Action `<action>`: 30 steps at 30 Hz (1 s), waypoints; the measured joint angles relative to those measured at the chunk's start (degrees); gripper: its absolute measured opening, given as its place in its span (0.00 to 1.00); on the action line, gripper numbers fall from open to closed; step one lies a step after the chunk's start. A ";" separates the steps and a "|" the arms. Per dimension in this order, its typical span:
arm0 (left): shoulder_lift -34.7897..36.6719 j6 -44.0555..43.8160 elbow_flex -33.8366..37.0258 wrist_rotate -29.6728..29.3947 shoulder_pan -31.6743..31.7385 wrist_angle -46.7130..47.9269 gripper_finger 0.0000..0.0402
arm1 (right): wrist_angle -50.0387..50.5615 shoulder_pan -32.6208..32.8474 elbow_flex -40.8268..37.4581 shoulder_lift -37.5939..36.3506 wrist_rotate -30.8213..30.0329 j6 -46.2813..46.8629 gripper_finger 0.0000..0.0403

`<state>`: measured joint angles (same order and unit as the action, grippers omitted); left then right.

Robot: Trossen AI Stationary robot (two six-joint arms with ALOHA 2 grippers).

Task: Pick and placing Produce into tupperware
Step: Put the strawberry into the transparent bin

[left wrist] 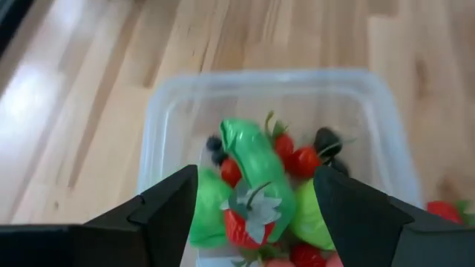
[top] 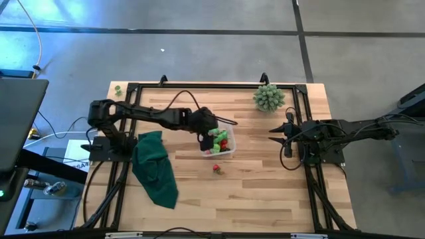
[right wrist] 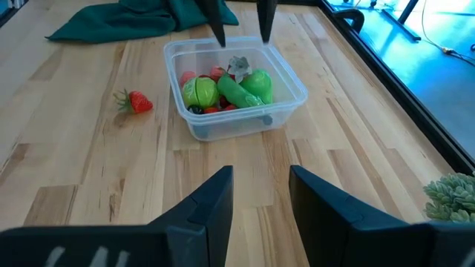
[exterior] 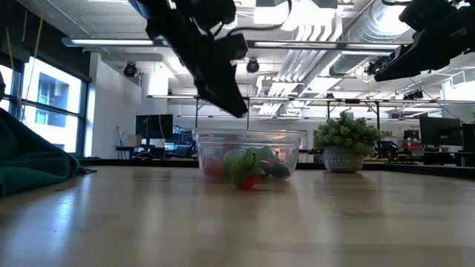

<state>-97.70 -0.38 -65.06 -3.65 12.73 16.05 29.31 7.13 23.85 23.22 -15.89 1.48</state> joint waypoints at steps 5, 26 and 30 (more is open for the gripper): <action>4.74 0.17 0.00 2.61 -1.64 0.32 0.62 | 0.01 -0.01 -0.01 0.00 -0.01 0.00 0.31; -5.41 10.73 -0.60 2.29 -20.25 -3.03 0.38 | -0.01 0.00 -0.01 -0.02 -0.01 0.00 0.31; -7.23 14.40 -3.03 5.38 -19.39 -0.92 0.38 | -0.05 -0.01 -0.01 -0.07 0.00 0.00 0.31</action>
<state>-104.92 14.02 -68.08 1.74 -6.66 15.14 29.26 7.11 23.83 23.16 -15.89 1.48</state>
